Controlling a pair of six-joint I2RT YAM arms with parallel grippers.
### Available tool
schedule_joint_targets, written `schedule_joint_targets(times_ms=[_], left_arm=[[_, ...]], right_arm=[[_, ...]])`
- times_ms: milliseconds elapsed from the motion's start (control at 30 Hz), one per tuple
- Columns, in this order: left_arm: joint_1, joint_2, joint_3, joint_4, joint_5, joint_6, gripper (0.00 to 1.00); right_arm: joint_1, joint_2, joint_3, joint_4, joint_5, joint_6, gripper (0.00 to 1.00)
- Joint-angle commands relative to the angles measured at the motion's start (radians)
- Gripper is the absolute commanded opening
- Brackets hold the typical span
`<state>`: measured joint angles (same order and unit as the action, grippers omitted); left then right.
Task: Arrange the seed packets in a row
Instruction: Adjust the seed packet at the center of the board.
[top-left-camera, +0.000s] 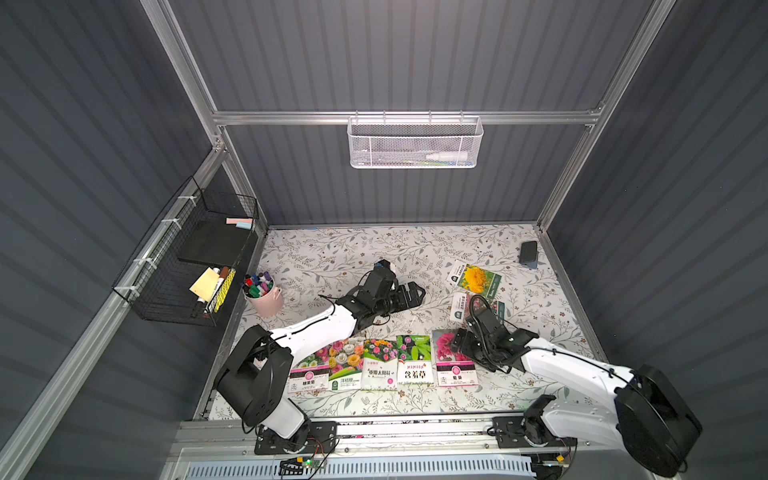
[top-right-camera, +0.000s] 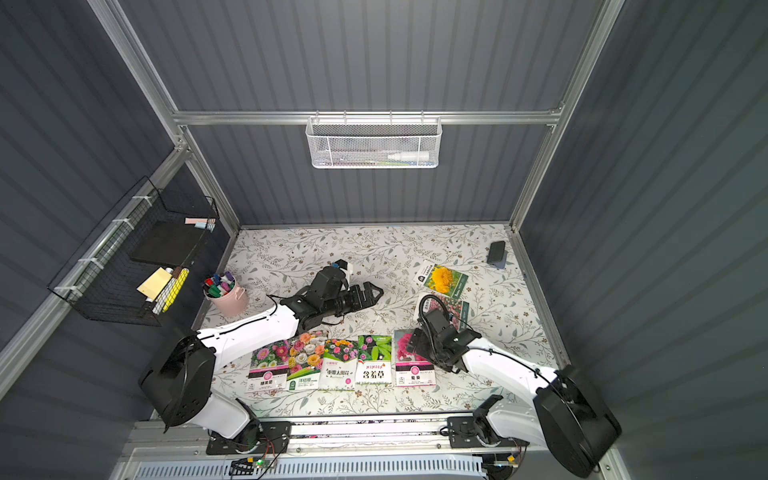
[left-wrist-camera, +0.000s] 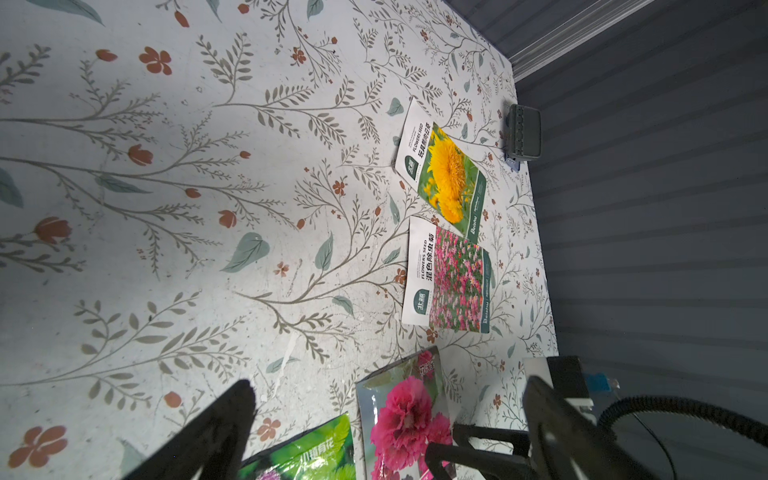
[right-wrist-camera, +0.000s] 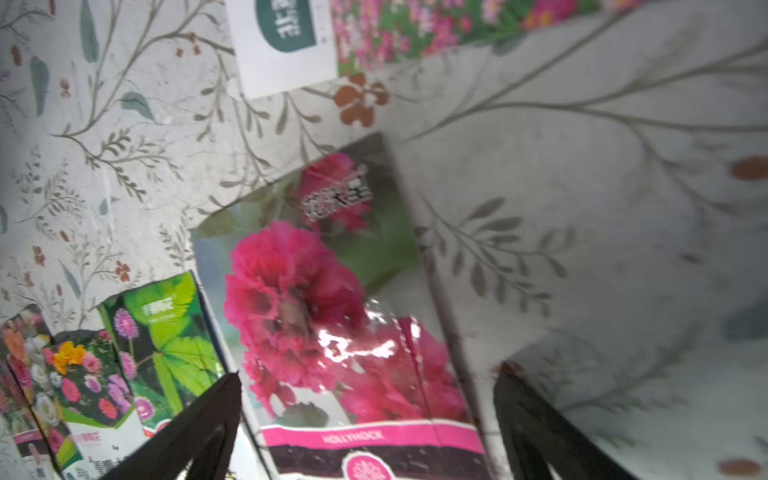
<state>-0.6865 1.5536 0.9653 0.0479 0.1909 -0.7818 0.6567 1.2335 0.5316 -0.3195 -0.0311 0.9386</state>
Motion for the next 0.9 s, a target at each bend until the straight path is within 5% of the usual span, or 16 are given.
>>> schedule_joint_targets(times_ms=[0, 467, 700, 867], left_arm=[[-0.002, -0.032, 0.016, -0.014, -0.002, 0.035, 0.99], [-0.002, 0.019, 0.074, -0.027, 0.062, 0.047, 0.99], [-0.014, 0.231, 0.291, -0.057, 0.225, 0.096, 1.0], [-0.05, 0.437, 0.535, -0.099, 0.298, 0.185, 0.99]], right_arm=[[0.001, 0.064, -0.013, 0.048, -0.118, 0.021, 0.95], [-0.038, -0.067, 0.021, -0.122, 0.034, -0.046, 0.99], [-0.318, -0.262, 0.021, -0.171, 0.06, -0.187, 0.99], [-0.595, -0.172, 0.046, -0.139, -0.075, -0.236, 0.99]])
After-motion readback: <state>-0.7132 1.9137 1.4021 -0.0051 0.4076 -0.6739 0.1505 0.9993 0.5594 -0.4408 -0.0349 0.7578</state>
